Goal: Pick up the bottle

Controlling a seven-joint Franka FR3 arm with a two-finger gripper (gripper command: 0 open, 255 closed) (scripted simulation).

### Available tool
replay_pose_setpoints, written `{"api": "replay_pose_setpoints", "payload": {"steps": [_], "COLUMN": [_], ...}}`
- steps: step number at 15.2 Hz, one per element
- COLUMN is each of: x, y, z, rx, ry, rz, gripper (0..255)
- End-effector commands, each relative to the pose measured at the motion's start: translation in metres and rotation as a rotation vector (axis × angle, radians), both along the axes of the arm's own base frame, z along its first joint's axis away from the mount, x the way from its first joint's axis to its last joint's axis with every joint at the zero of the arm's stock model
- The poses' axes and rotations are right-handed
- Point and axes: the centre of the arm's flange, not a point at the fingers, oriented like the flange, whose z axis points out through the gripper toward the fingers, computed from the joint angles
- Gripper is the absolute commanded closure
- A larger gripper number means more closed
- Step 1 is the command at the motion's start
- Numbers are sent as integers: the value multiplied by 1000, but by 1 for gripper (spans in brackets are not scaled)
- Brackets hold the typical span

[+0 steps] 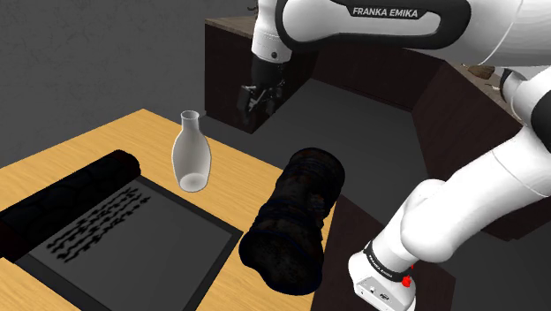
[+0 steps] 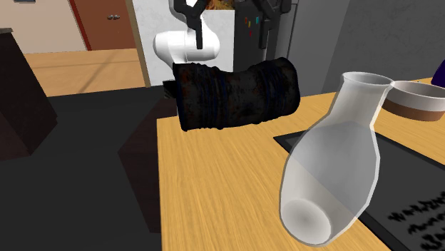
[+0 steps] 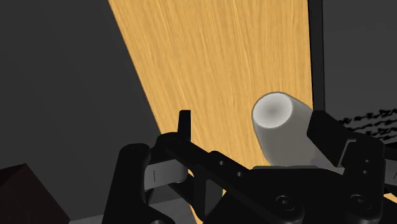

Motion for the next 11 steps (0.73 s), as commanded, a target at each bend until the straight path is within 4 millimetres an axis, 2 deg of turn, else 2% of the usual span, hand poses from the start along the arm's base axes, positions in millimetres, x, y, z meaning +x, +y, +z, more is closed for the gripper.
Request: {"api": "replay_pose_setpoints", "payload": {"steps": [1, 11], "x": [14, 92], "y": [21, 124], "z": [-2, -2], "rx": [1, 3], "ry": [-6, -31], "rz": [2, 16], "gripper": [0, 0]}}
